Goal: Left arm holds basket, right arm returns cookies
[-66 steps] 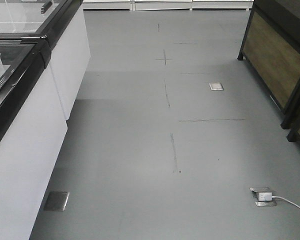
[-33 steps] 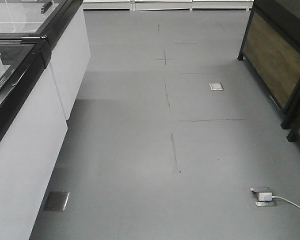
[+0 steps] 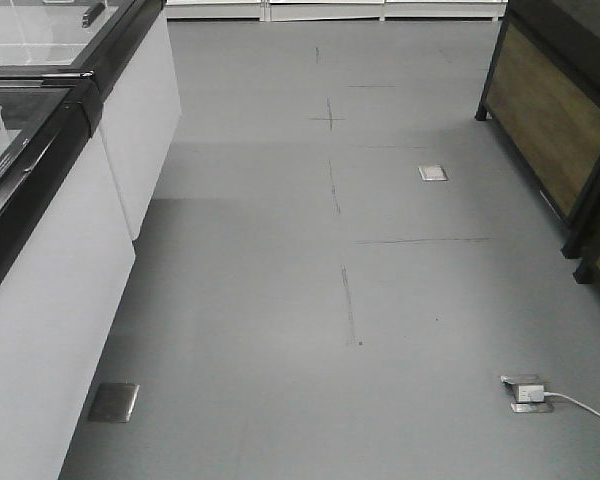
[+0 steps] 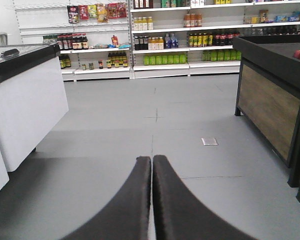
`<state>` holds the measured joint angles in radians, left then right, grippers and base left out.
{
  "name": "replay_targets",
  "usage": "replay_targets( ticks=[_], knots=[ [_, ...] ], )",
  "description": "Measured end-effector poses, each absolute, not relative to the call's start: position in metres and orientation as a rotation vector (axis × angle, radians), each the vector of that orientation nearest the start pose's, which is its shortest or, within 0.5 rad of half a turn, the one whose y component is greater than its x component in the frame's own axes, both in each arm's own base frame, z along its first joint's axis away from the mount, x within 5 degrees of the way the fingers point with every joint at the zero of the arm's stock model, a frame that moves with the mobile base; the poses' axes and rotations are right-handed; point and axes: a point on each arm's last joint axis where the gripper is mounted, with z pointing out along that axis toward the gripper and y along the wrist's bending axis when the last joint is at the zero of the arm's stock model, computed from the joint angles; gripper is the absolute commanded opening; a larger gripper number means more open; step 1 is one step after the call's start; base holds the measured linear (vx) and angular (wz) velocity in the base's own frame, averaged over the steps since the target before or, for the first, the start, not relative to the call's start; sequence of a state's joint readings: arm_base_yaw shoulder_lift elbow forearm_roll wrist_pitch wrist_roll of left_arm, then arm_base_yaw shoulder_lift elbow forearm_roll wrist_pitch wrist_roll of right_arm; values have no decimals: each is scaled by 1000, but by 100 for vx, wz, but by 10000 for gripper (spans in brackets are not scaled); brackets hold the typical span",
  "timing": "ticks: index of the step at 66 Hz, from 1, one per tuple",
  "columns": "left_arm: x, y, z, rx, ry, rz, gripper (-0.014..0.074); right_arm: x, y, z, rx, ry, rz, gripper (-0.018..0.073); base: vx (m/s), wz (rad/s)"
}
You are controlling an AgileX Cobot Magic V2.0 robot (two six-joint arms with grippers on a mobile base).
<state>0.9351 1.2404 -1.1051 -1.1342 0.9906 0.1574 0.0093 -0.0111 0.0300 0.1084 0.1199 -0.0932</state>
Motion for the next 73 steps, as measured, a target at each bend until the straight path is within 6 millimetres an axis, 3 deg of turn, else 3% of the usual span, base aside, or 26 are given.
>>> replay_targets(
  ticks=[15, 35, 54, 73],
  knots=[
    [198, 184, 370, -1183, 1622, -745, 489, 57, 2, 193, -6, 1622, 29, -8, 0, 0],
    [213, 217, 360, -1128, 1429, -851, 489, 57, 2, 193, -6, 1622, 29, -8, 0, 0],
    [225, 237, 338, -1179, 1373, -911, 489, 57, 2, 193, -6, 1622, 29, -8, 0, 0],
    [236, 258, 336, -1169, 1337, -907, 489, 57, 2, 193, -6, 1622, 29, -8, 0, 0]
  ],
)
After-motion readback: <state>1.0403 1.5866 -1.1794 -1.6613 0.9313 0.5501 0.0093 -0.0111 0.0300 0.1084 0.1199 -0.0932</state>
